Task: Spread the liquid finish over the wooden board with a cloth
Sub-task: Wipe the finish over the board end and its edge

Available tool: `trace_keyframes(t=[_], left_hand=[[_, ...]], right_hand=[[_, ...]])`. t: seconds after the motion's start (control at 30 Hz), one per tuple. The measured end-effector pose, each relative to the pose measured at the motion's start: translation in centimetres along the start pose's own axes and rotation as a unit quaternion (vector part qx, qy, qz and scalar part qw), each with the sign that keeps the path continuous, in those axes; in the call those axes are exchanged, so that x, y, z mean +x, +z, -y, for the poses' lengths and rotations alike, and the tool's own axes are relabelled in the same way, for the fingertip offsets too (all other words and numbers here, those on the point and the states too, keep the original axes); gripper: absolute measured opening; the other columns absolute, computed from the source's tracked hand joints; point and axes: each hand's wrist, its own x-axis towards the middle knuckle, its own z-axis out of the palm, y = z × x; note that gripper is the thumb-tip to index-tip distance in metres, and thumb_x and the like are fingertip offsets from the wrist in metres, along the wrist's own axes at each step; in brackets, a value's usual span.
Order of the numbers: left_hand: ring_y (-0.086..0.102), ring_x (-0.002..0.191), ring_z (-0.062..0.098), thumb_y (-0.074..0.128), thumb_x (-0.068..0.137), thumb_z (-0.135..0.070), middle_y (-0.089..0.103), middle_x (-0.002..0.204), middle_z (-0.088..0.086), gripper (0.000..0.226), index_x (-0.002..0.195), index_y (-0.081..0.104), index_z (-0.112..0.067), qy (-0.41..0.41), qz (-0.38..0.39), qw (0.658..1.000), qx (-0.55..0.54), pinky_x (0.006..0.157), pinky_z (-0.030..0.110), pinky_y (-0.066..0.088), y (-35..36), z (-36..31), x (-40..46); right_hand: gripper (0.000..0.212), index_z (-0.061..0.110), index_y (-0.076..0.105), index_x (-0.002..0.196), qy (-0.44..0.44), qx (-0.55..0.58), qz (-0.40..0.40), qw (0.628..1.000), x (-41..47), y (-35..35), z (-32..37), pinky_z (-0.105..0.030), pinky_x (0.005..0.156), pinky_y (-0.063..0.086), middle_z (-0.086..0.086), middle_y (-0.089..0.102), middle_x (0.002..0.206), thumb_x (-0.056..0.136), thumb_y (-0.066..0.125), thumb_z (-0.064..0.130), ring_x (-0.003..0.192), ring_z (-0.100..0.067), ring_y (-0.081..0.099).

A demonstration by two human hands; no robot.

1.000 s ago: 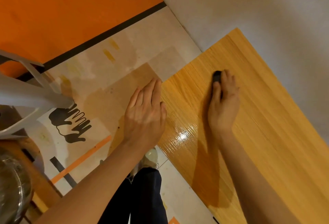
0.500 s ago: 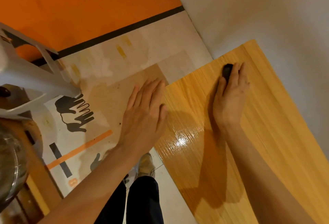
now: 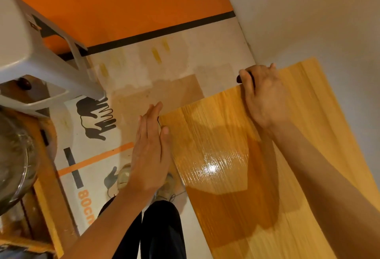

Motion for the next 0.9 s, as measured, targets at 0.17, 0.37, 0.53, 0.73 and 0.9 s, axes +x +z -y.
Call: trace_keyframes(t=[0.17, 0.37, 0.53, 0.73, 0.9], left_hand=[[0.031, 0.15, 0.011, 0.021, 0.109, -0.04, 0.036, 0.155, -0.011, 0.051, 0.156, 0.027, -0.023, 0.0, -0.018, 0.999, -0.029, 0.123, 0.048, 0.029, 0.5, -0.2, -0.1], [0.032, 0.147, 0.002, 0.021, 0.108, -0.042, 0.039, 0.155, -0.009, 0.054, 0.156, 0.029, -0.019, 0.011, -0.02, 1.0, -0.016, 0.118, 0.016, 0.024, 0.5, -0.1, 0.2], [0.033, 0.147, 0.005, 0.021, 0.109, -0.04, 0.04, 0.156, -0.004, 0.055, 0.157, 0.028, -0.017, 0.011, -0.026, 0.999, -0.028, 0.119, 0.021, 0.026, 0.8, -0.1, 0.2], [0.02, 0.144, -0.017, 0.021, 0.108, -0.045, 0.028, 0.162, -0.011, 0.06, 0.163, 0.017, -0.021, -0.013, -0.019, 0.999, -0.037, 0.116, 0.005, 0.017, 0.6, -0.4, -0.1], [0.013, 0.139, -0.026, 0.028, 0.107, -0.049, 0.022, 0.163, -0.019, 0.063, 0.164, 0.013, -0.028, -0.035, -0.013, 0.999, -0.038, 0.108, -0.004, 0.011, -0.2, -0.4, -0.8]], right_hand=[[0.037, 0.012, 0.064, 0.08, -0.126, -0.005, 0.015, 0.992, -2.4, 2.6, 7.8, -0.04, 0.086, 0.047, -0.008, 0.068, 0.077, 0.099, 0.039, 0.031, 0.076, -0.03, 0.06], [0.033, 0.014, 0.07, 0.098, -0.197, 0.075, 0.035, 0.977, -1.5, 1.3, 3.3, -0.026, 0.113, 0.024, -0.002, 0.071, 0.097, 0.102, 0.042, 0.029, 0.094, -0.021, 0.06], [0.041, 0.012, 0.061, 0.122, 0.014, 0.063, -0.036, 0.997, -0.8, -1.0, -3.0, -0.037, 0.121, 0.008, -0.007, 0.063, 0.125, 0.106, 0.028, 0.03, 0.129, -0.025, 0.048], [0.044, 0.006, 0.042, 0.144, -0.102, 0.091, -0.009, 0.991, -7.2, 2.8, 8.1, -0.043, 0.122, 0.01, -0.008, 0.039, 0.152, 0.105, 0.031, 0.022, 0.147, -0.024, 0.021], [0.048, 0.009, 0.035, 0.148, -0.2, 0.049, 0.043, 0.978, -6.9, 1.8, 5.3, -0.045, 0.122, 0.011, -0.005, 0.031, 0.156, 0.104, 0.027, 0.026, 0.149, -0.021, 0.017]])
